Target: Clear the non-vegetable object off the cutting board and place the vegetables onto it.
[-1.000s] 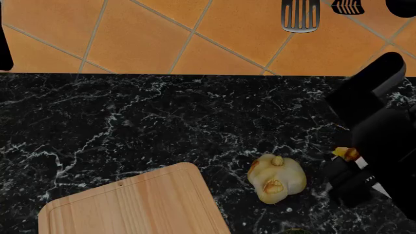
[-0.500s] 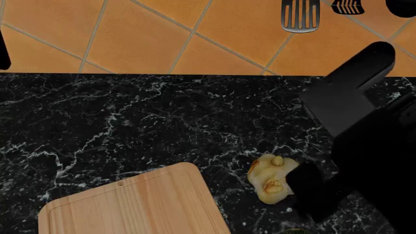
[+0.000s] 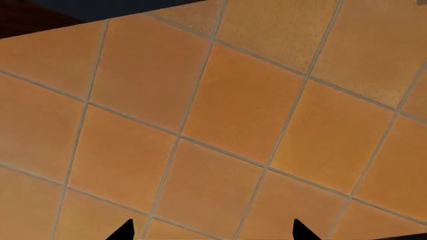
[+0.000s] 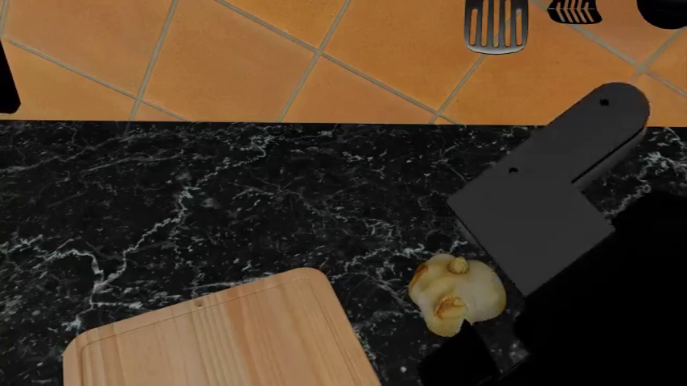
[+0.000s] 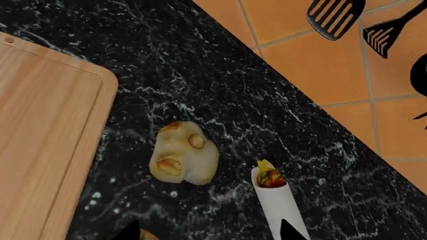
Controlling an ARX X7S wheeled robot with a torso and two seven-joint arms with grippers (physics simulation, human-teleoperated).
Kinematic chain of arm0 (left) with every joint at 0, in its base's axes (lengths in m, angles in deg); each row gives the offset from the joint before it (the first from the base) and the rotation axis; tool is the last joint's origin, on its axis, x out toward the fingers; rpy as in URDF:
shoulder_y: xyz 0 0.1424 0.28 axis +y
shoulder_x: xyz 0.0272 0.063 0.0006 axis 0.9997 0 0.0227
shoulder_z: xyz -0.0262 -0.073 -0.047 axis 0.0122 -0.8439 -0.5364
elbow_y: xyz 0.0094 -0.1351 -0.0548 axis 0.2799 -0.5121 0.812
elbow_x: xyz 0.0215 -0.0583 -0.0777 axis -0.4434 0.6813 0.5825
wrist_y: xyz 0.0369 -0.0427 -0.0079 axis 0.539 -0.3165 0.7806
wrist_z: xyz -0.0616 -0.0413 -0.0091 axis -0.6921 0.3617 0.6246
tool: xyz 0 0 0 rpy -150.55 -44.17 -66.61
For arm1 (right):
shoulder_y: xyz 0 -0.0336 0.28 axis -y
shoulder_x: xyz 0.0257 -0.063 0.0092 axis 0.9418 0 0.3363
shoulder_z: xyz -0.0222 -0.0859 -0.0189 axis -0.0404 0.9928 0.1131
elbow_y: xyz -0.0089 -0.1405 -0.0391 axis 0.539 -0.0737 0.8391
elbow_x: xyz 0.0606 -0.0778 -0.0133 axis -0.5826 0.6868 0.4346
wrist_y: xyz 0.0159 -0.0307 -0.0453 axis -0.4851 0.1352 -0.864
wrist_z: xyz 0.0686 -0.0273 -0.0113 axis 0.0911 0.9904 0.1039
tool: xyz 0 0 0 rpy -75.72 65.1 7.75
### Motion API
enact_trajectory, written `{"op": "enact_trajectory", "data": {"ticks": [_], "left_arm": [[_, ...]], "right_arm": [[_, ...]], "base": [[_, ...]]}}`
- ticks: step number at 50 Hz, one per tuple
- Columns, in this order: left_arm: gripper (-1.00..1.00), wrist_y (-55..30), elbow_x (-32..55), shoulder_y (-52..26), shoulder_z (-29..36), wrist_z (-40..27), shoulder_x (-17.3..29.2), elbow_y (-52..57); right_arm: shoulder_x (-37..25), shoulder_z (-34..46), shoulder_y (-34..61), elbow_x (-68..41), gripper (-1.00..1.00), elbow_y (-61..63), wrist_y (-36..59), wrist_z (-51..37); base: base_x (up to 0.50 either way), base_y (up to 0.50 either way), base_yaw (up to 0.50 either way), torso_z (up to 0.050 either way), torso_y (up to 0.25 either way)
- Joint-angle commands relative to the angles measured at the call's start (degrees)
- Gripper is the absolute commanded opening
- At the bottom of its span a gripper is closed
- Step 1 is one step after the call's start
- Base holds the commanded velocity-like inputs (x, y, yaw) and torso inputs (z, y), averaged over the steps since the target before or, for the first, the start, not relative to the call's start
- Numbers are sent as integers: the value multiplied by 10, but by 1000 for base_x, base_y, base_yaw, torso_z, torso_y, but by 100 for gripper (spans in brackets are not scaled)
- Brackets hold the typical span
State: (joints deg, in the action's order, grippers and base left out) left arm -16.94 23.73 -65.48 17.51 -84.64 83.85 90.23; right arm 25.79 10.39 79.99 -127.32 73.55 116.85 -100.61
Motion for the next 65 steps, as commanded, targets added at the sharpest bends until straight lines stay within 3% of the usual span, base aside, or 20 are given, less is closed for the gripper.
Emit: {"op": "enact_trajectory", "data": {"ticks": [1,14,20,35,51,65], "left_arm": [[100,-12,2,-9,-8,3,-17,4],[100,-3,9,0,-3,-3,-13,3],[100,-2,12,1,-3,-6,-10,4],[100,4,19,8,2,-11,-6,3],[100,6,27,7,5,-19,-5,2],[100,1,39,0,7,-28,-3,4]], "right_arm": [[-21,23,48,-128,100,59,-49,-68],[-53,39,41,-169,100,122,-65,-78],[-62,18,17,-157,100,130,-80,-36],[-104,-65,-71,-43,100,120,-123,113],[-148,-78,-139,37,100,116,-155,180],[-144,-74,-184,85,100,104,-181,222]], "base": [[28,0,-7,0,0],[29,0,-3,0,0],[29,0,-3,0,0],[30,0,-3,0,0],[30,0,-2,0,0],[30,0,-4,0,0]]}}
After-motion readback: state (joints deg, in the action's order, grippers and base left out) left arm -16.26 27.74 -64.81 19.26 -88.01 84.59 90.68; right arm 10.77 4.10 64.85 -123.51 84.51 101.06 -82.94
